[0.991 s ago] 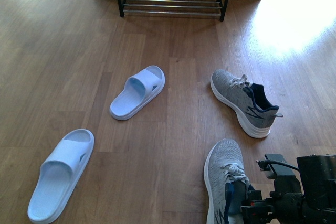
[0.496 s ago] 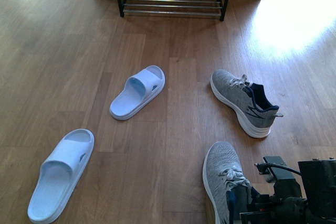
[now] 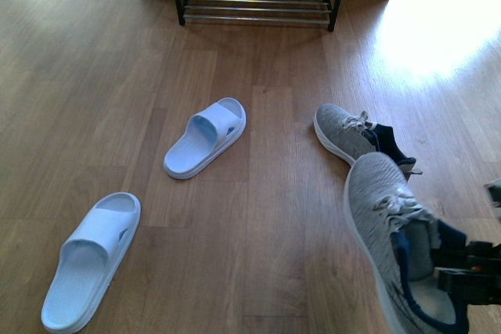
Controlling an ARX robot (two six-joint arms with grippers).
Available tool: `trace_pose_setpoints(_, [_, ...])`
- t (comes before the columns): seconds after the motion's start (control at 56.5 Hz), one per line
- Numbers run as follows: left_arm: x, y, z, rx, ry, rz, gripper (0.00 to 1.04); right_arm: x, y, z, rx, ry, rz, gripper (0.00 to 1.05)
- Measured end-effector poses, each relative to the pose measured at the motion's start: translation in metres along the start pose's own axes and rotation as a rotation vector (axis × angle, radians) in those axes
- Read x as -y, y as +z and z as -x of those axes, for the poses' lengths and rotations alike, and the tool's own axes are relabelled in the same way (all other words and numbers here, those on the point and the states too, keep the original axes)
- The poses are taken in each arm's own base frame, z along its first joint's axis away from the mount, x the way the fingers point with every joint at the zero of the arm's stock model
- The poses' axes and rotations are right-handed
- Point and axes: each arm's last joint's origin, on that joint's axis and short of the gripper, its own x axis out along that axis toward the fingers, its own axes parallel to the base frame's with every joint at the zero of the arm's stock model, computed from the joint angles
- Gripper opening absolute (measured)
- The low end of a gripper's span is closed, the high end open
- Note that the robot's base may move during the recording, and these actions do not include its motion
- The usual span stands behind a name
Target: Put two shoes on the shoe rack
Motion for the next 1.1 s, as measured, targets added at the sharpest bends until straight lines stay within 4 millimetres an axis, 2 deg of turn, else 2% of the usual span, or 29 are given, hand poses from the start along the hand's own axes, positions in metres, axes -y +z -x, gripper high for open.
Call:
trace_pose_setpoints(0.124, [0.0, 0.0, 0.0, 0.0, 0.0, 0.0, 0.95, 0.007, 0.023, 0.043, 0.127, -0.034, -0.038, 0.01])
trace_pose_setpoints(0.248, [0.0, 0.0, 0.0, 0.0, 0.0, 0.0, 0.95, 0.015, 0.045, 0.076, 0.246, -0.069, -0.06, 0.01])
trace_pose_setpoints(0.425, [0.0, 0.0, 0.0, 0.0, 0.0, 0.0, 0.95, 0.023, 0.064, 0.104, 0.369, -0.117, -0.073, 0.01])
trace_pose_setpoints(0.566, [0.0, 0.0, 0.0, 0.0, 0.0, 0.0, 0.95, 0.024, 0.069, 0.116, 0.43, -0.141, -0.088, 0.01])
trace_pose_setpoints(0.726, [0.0, 0.0, 0.0, 0.0, 0.0, 0.0, 0.95, 0.023, 0.061, 0.124, 0.487, -0.178, -0.132, 0.01])
trace_pose_setpoints(1.098, [0.0, 0.0, 0.0, 0.0, 0.0, 0.0, 0.95, 0.023, 0.061, 0.125, 0.496, -0.18, -0.15, 0.01])
